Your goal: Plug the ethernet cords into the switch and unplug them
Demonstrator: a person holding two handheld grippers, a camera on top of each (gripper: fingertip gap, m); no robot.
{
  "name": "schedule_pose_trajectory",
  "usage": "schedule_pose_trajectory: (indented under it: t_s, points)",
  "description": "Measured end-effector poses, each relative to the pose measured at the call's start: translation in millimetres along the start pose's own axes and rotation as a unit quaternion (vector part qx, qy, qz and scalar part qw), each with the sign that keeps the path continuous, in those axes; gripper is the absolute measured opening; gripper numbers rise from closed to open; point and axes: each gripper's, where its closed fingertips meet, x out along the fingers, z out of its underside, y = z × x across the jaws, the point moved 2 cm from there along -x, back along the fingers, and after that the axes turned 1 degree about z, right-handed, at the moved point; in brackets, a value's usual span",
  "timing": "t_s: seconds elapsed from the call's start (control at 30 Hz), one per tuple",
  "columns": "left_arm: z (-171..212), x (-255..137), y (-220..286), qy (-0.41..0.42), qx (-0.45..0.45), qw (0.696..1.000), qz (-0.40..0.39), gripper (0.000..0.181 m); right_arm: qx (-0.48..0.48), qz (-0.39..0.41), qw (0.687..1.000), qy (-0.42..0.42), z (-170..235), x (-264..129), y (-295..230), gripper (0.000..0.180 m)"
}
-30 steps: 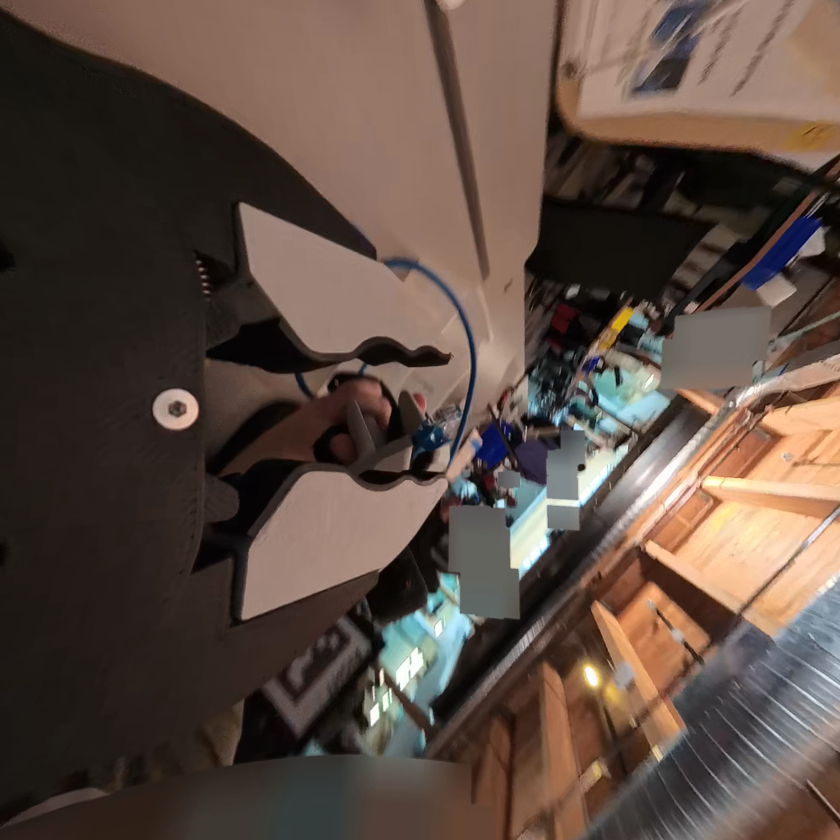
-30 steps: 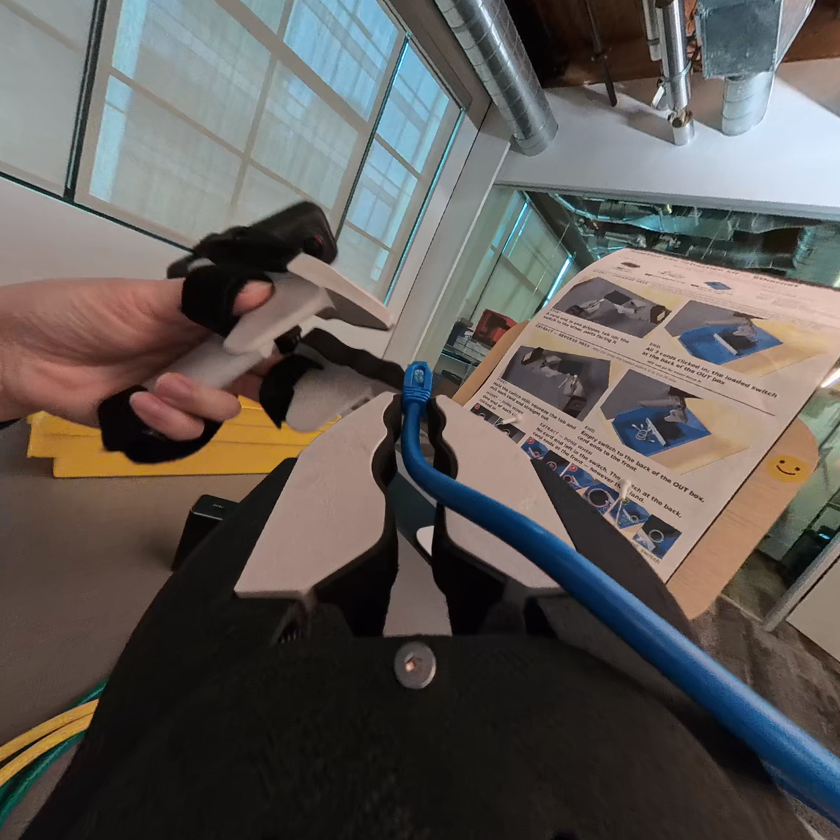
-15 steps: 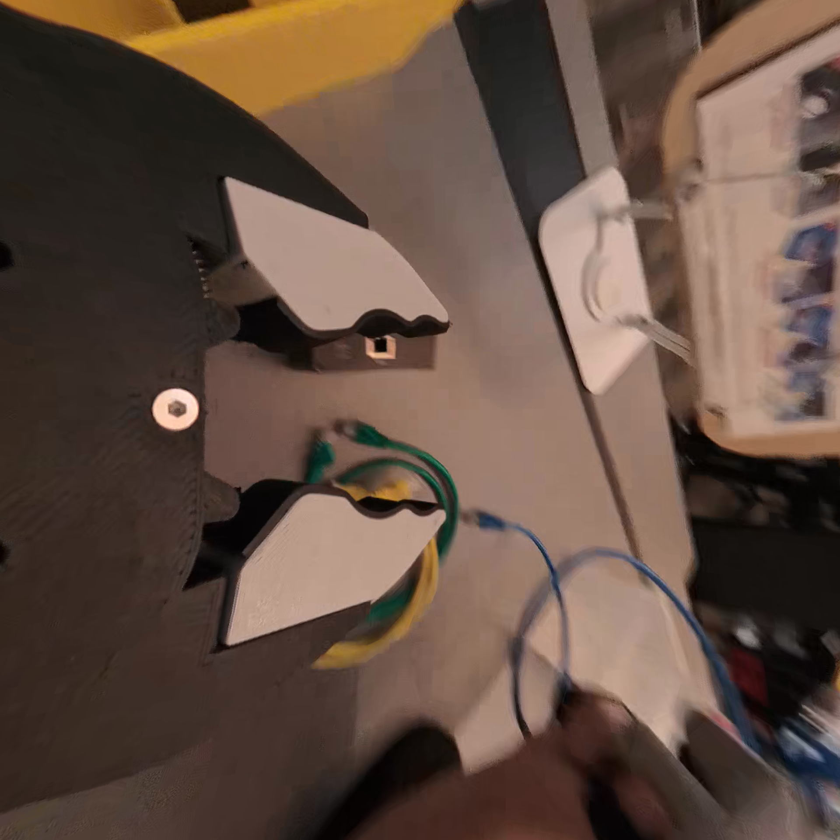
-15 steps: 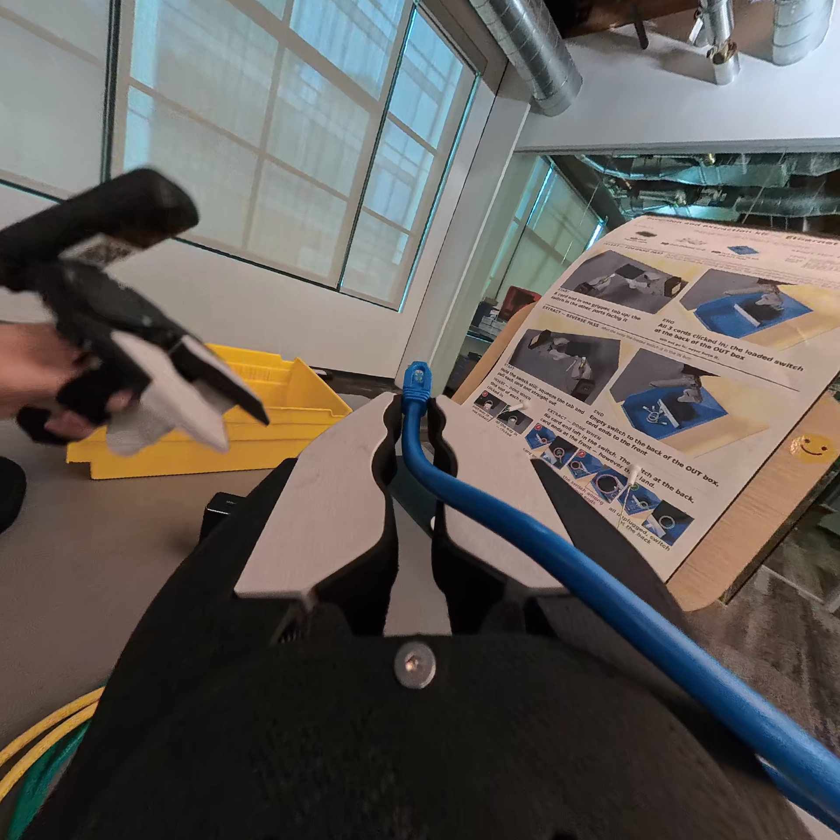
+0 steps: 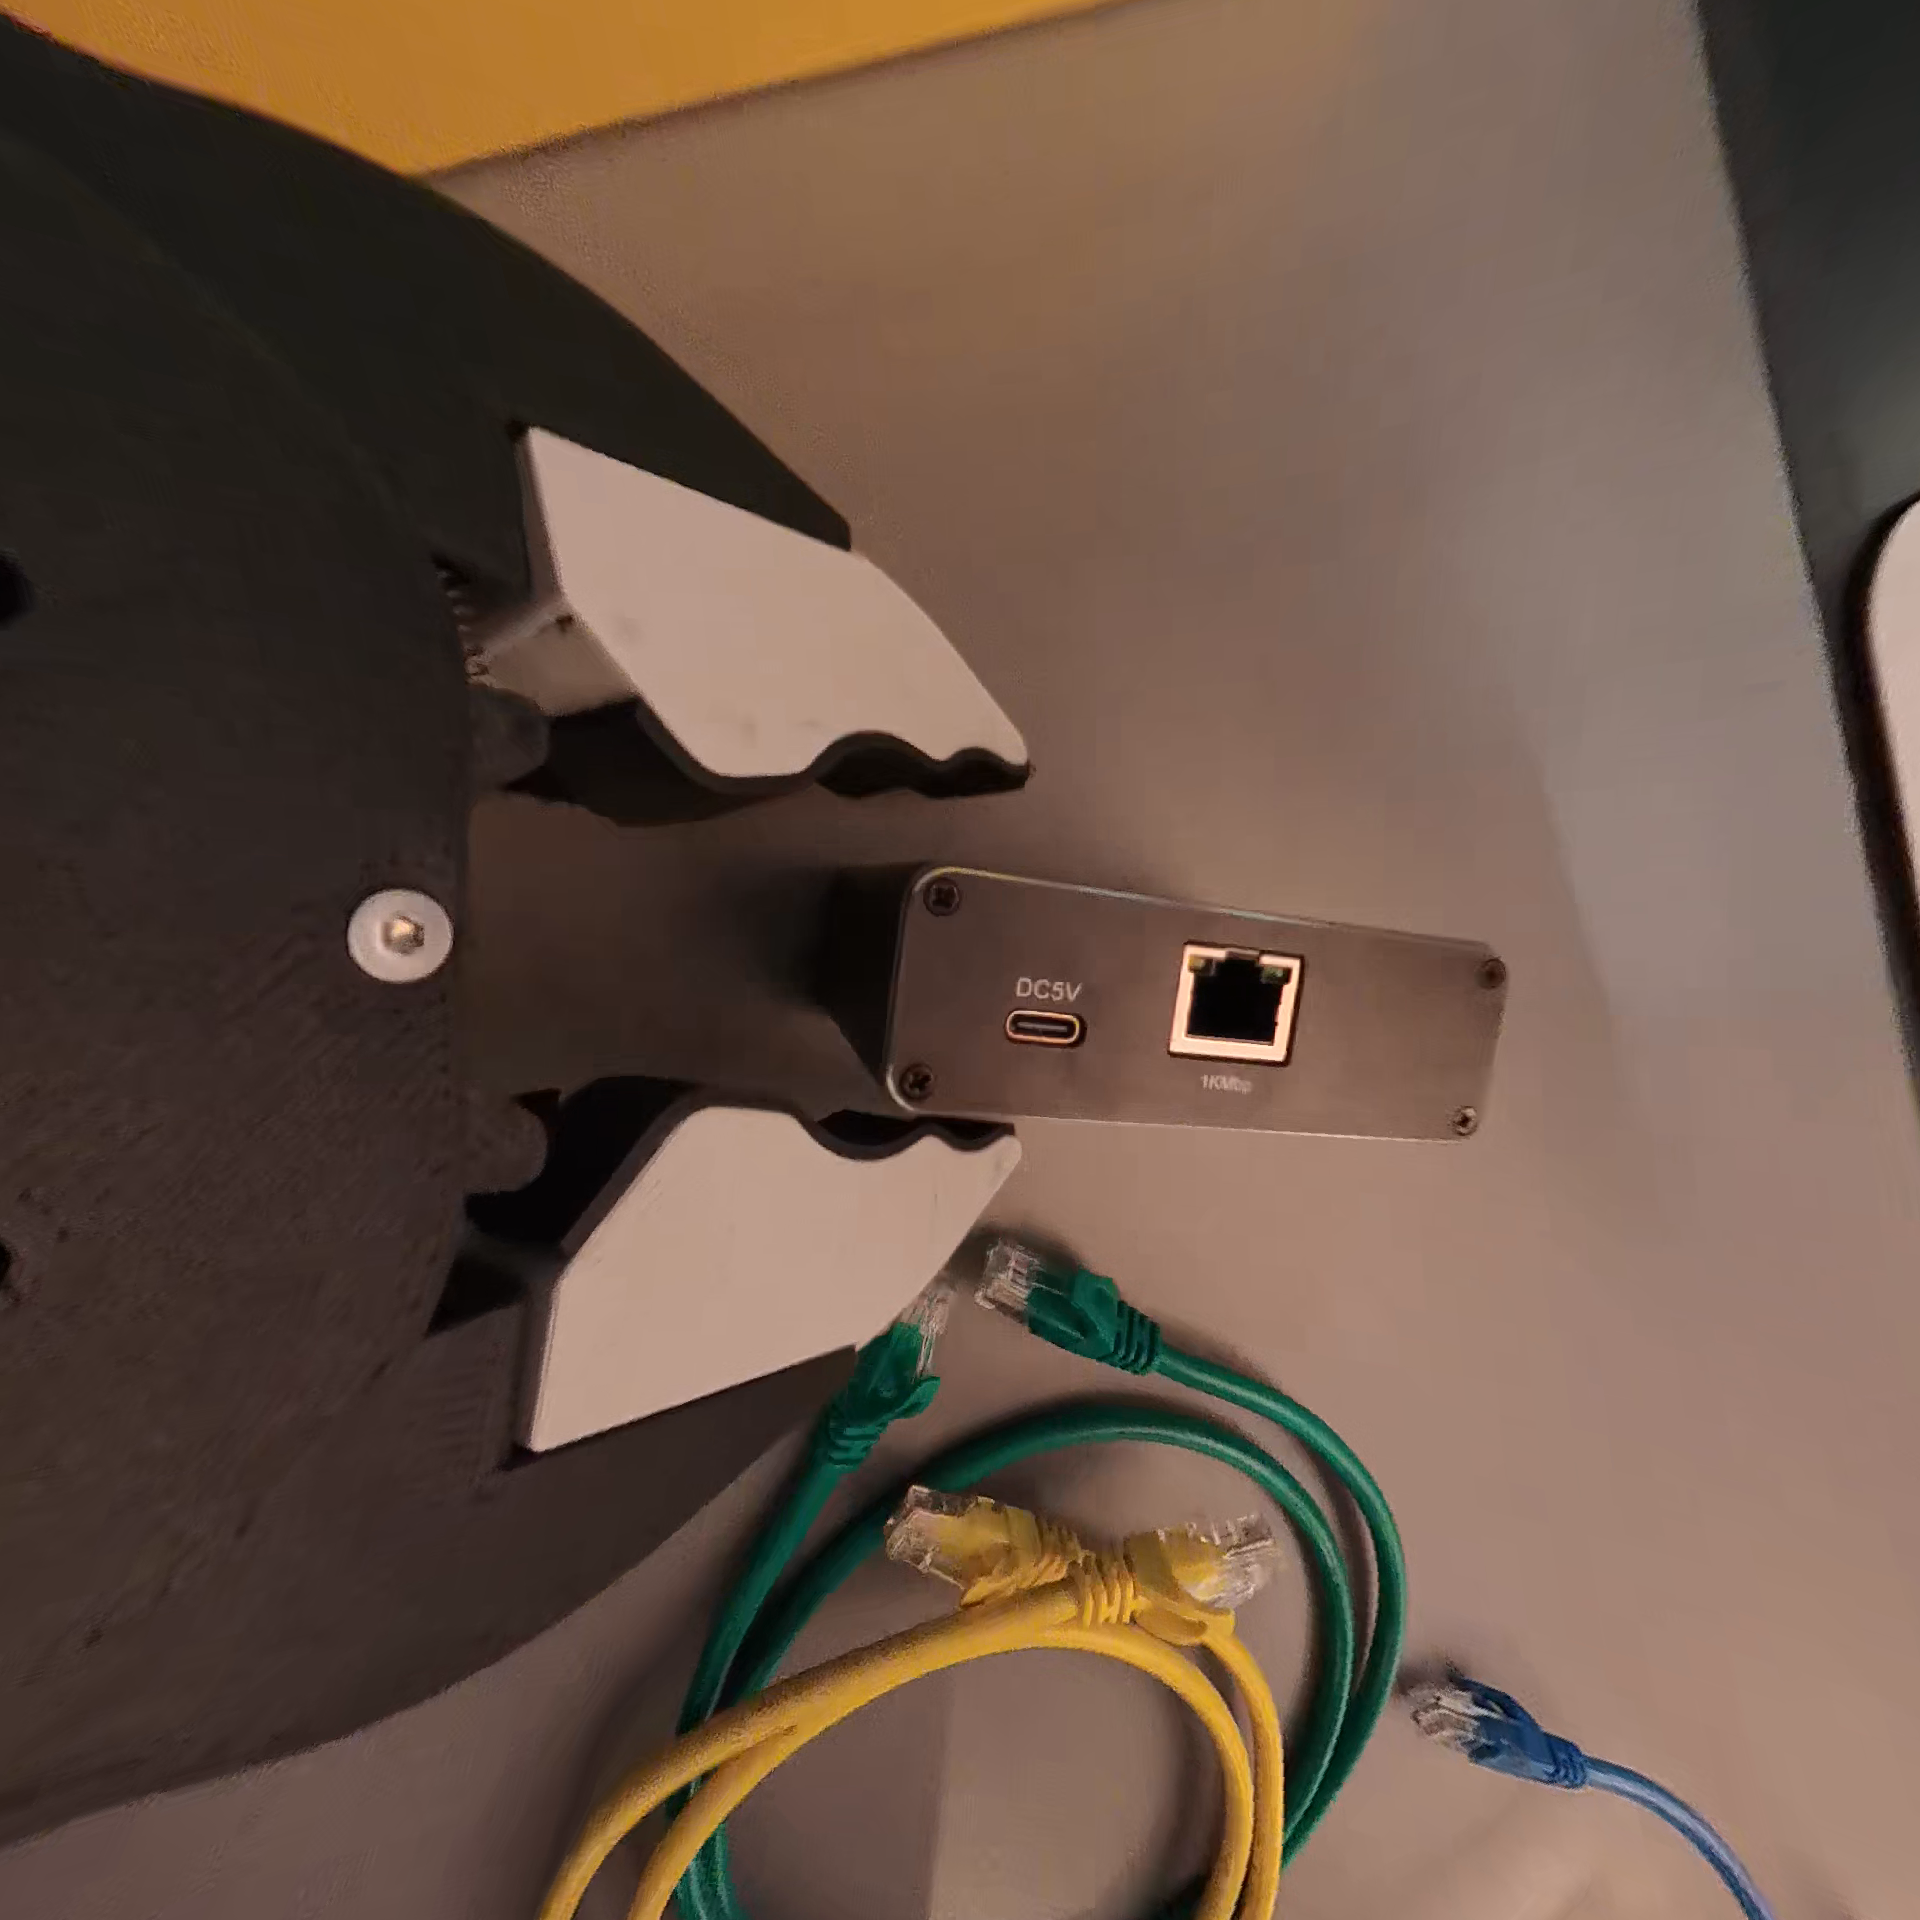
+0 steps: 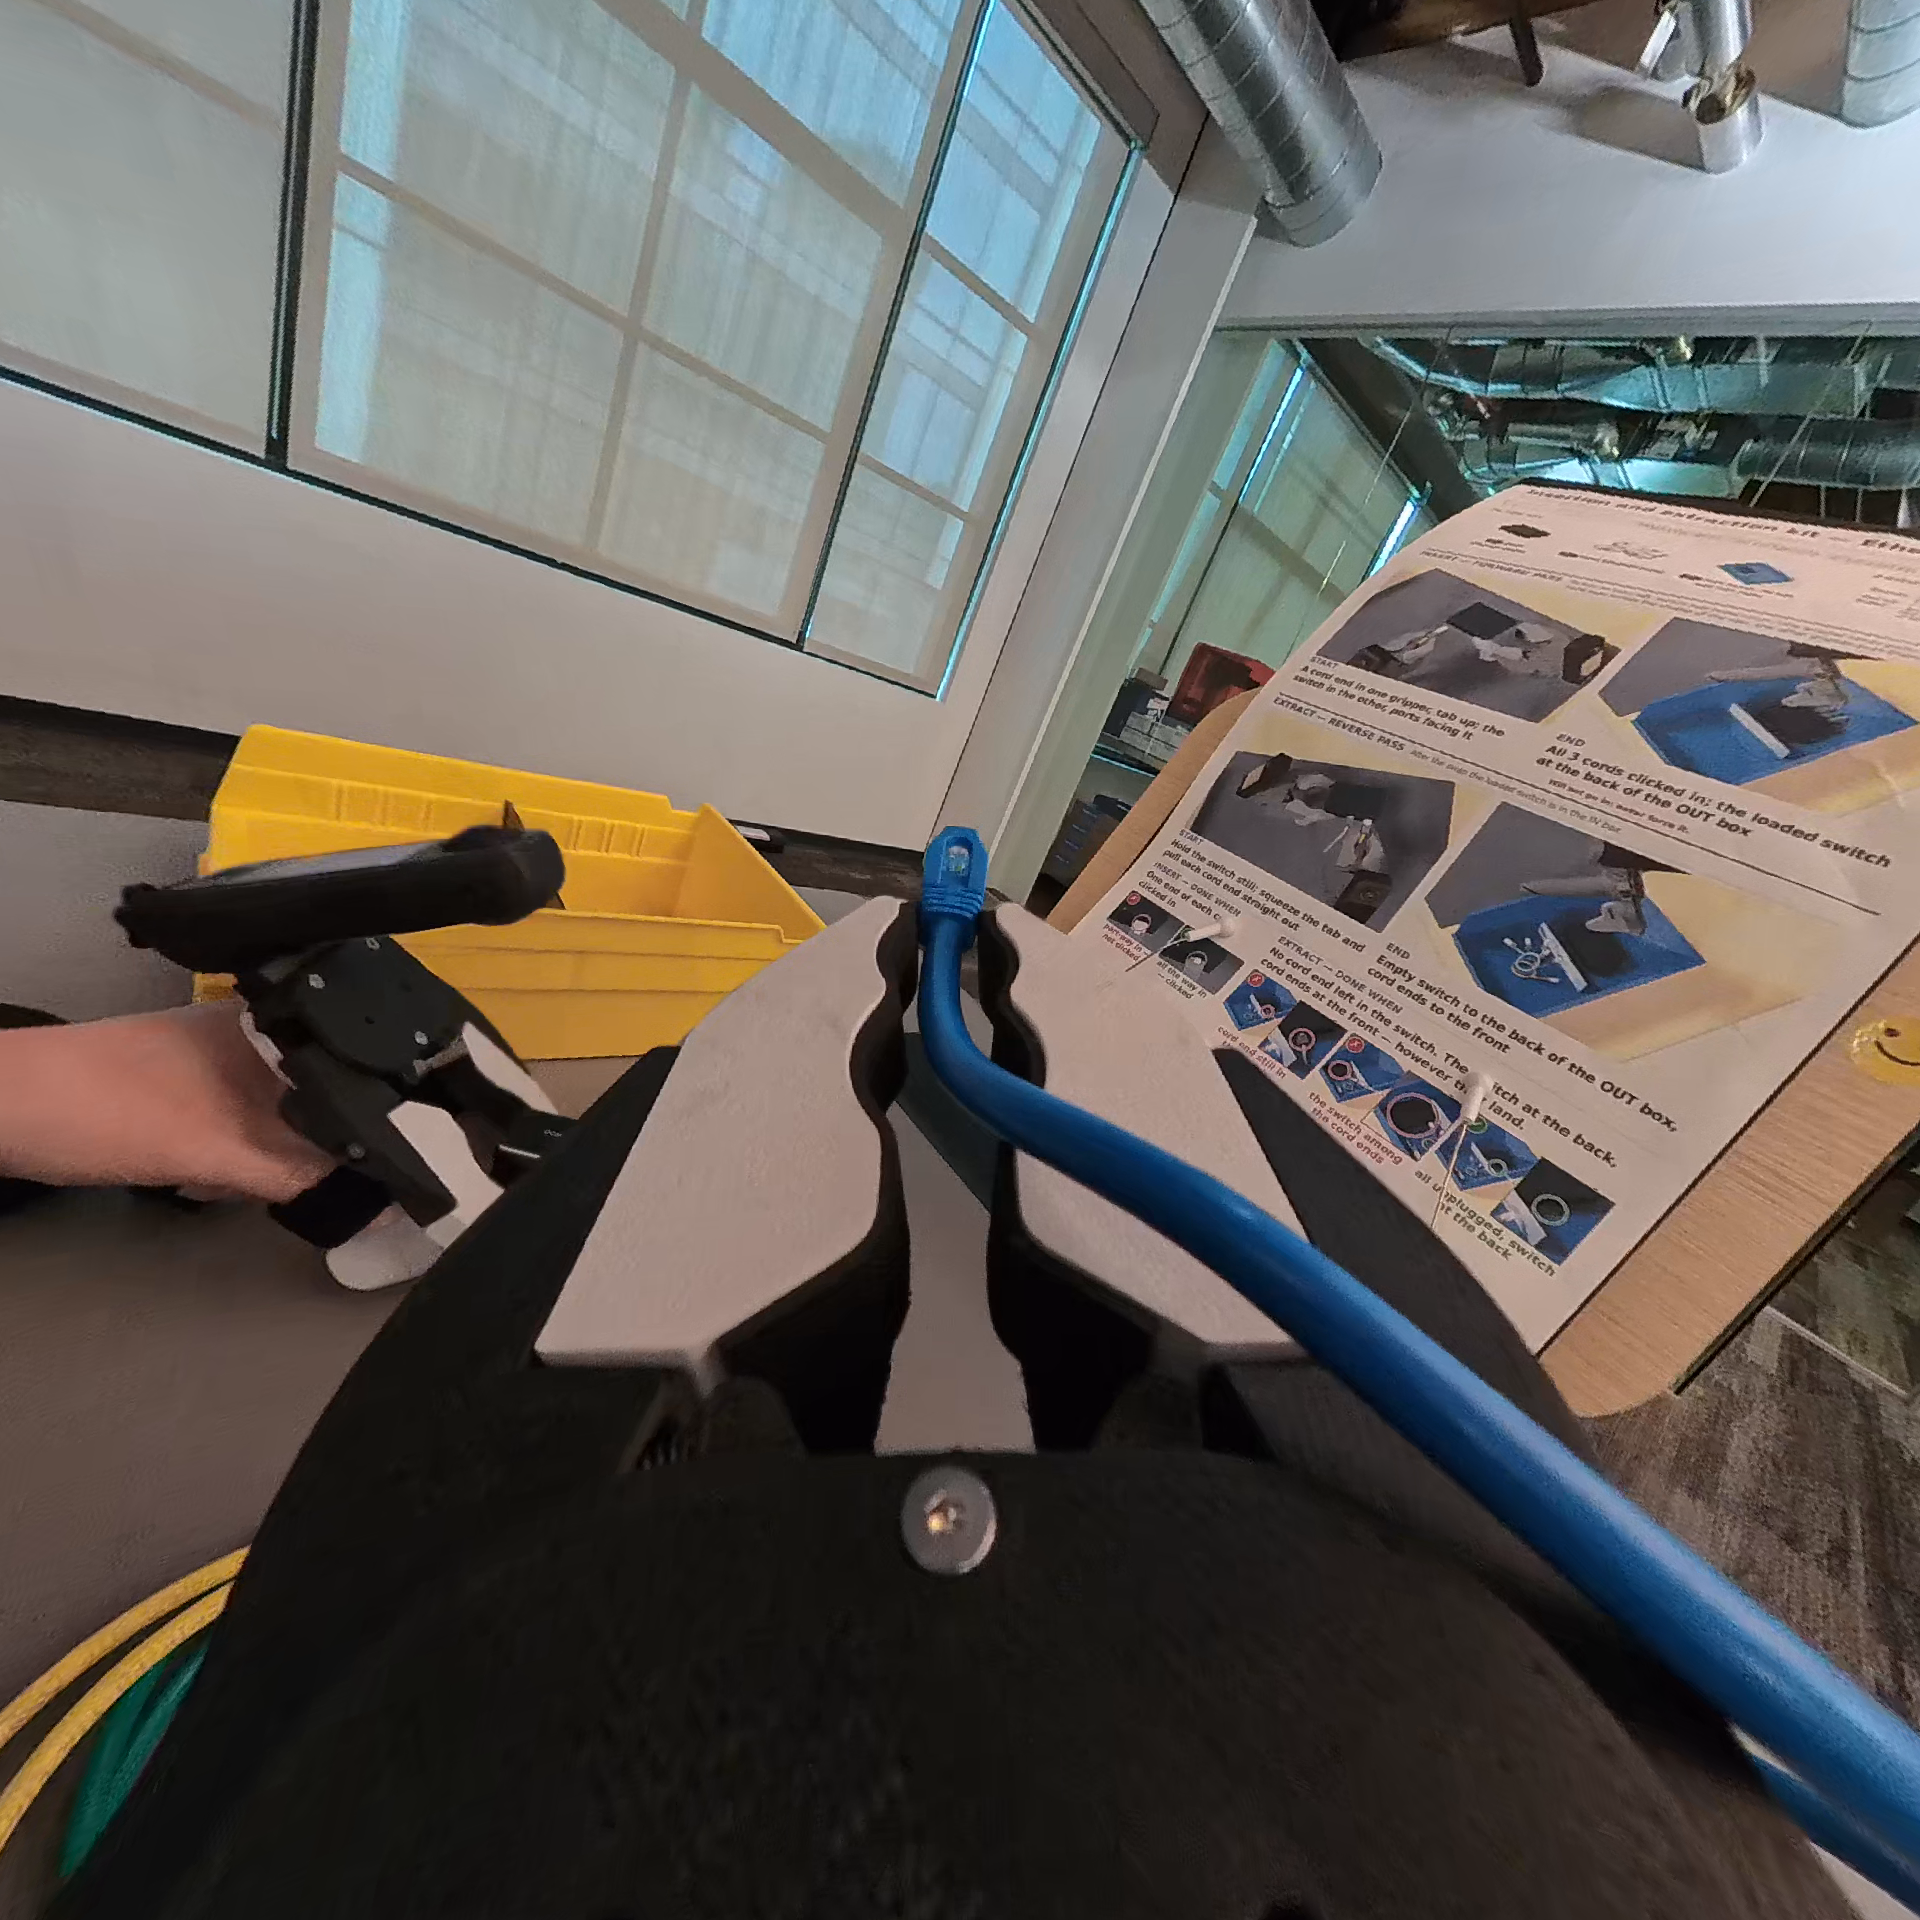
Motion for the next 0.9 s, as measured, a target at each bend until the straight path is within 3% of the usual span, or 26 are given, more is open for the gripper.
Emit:
schedule_pose_trajectory:
  t_s: [0.03, 0.27, 0.53, 0.7, 0.9]
  points:
    - [0, 2, 0, -0.003, 0.002, 1.0, 0.004, 0.055, 0.001, -0.001, 1.0, -0.002, 1, 0, 0, 0.011]
    - [-10, 12, 0, -0.004, 0.036, 0.999, 0.023, 0.038, 0.016, -0.018, 0.999, -0.029, 11, 5, -3, 0.011]
    - [-69, 3, 12, 0.051, 0.229, 0.968, -0.084, 0.037, 0.062, -0.066, 0.99, -0.113, 42, 15, -13, 0.011]
    - [-122, -16, 23, 0.117, 0.359, 0.911, -0.169, 0.036, 0.077, -0.067, 0.986, -0.128, 47, 14, -8, 0.011]
    - [-183, -56, 56, 0.234, 0.482, 0.809, -0.241, 0.037, 0.084, -0.051, 0.988, -0.118, 24, 9, -1, 0.011]
